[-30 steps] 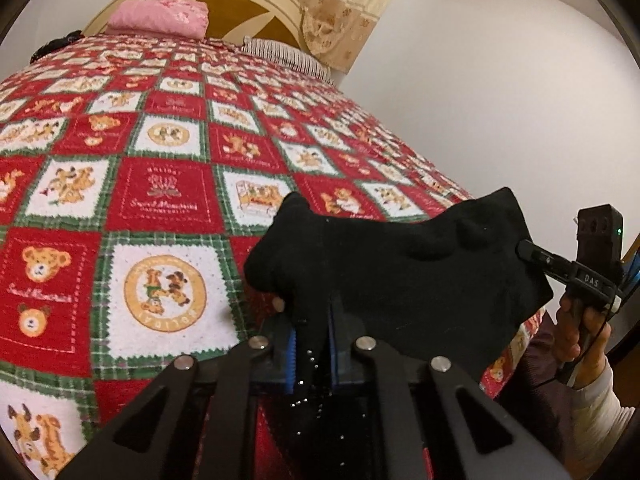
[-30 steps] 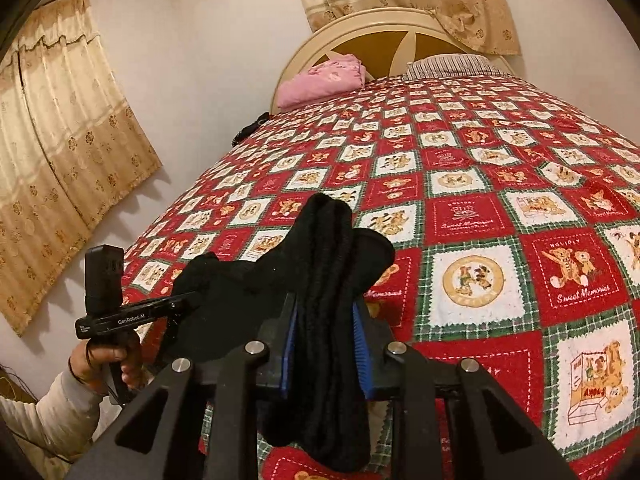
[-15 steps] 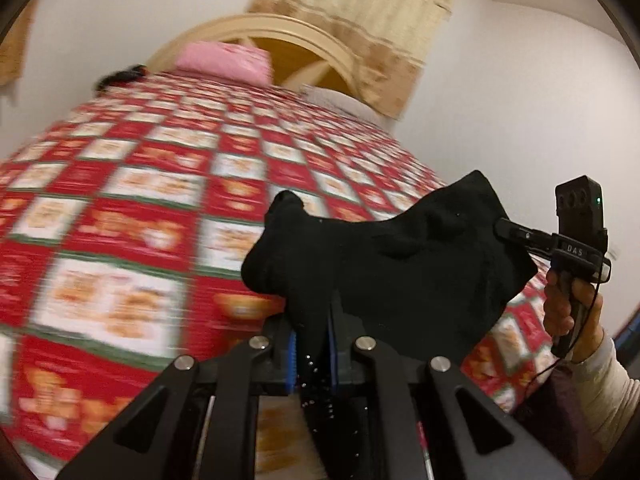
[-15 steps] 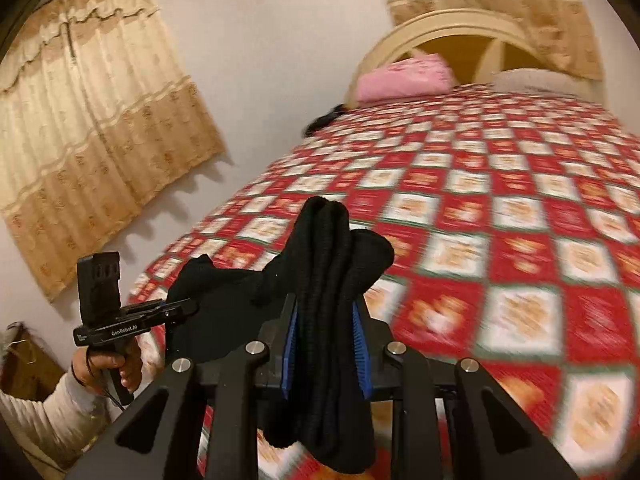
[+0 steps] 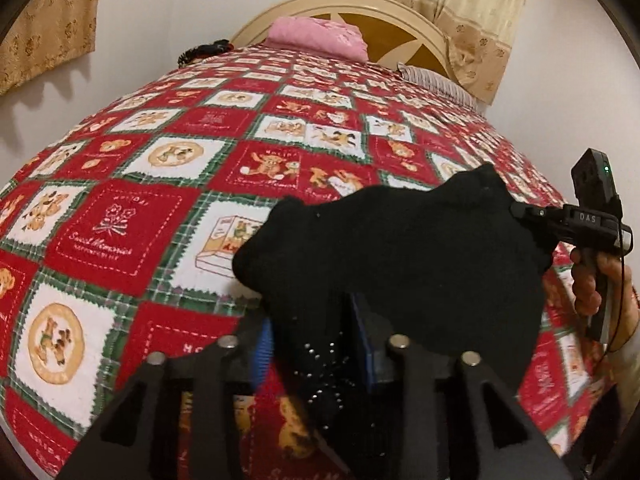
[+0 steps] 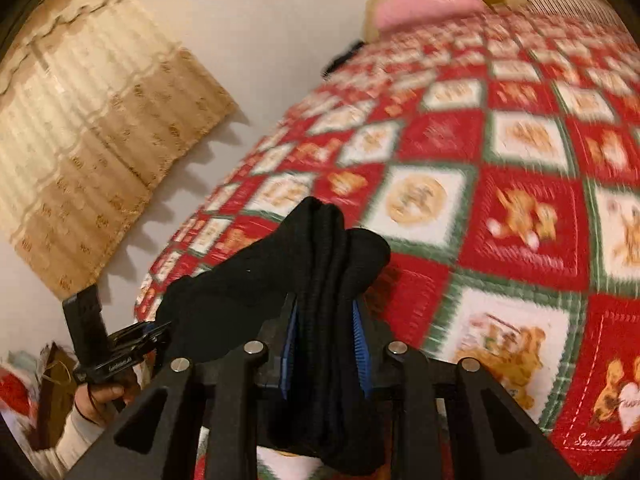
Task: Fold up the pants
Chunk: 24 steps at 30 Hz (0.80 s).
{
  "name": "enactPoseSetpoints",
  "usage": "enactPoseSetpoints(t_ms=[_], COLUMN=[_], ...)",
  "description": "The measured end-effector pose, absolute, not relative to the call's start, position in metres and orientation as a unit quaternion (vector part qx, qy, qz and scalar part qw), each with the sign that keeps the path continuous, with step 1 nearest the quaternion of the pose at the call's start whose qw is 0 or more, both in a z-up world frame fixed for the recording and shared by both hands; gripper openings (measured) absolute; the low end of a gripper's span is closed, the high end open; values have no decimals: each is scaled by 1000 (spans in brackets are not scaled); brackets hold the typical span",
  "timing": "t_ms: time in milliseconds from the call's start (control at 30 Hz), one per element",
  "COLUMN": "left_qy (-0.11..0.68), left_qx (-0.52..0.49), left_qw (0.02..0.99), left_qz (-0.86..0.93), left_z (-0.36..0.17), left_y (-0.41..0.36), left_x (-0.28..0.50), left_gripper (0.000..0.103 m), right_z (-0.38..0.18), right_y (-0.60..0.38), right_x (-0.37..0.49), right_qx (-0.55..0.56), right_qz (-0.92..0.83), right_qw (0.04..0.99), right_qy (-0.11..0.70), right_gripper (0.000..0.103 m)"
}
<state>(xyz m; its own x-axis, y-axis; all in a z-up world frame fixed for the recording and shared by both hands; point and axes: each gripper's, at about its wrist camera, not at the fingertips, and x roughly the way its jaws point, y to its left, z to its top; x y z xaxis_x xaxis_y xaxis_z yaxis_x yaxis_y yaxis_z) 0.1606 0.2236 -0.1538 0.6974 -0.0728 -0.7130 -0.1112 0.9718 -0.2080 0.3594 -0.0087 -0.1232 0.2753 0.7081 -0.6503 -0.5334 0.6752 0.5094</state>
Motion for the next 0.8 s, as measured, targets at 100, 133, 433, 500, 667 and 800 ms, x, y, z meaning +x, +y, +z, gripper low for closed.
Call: enactPoseSetpoints(t_ms=[100,133,433,500,667,800], left_qy=[386,387,384,385,383,384], left_qx=[-101,-103,-91,-88,-92,-98], left_qw=[916,915,916,916,915,914], left_qz=[28,35,73,76,82,86], left_z=[-153,-153,-150,-150,-149,-151], left_y=[222,223,220,218,217,215], left_x=[160,160,151,150,147,146], left_gripper=[54,60,73,73,73,73], right_z=[-136,-138,-143,-140,-140,-139], right_y=[-18,-19,-28,-29,-34,-34], right_x=[365,366,370,367,365,363], right_qx=[96,94,101,91,95,90], right_qz=[376,373,361,356,348,342], right_qw=[794,795,801,807,811,817], right_qy=[468,469,466,462,460,456], right_gripper=[36,38,48,48,48,50])
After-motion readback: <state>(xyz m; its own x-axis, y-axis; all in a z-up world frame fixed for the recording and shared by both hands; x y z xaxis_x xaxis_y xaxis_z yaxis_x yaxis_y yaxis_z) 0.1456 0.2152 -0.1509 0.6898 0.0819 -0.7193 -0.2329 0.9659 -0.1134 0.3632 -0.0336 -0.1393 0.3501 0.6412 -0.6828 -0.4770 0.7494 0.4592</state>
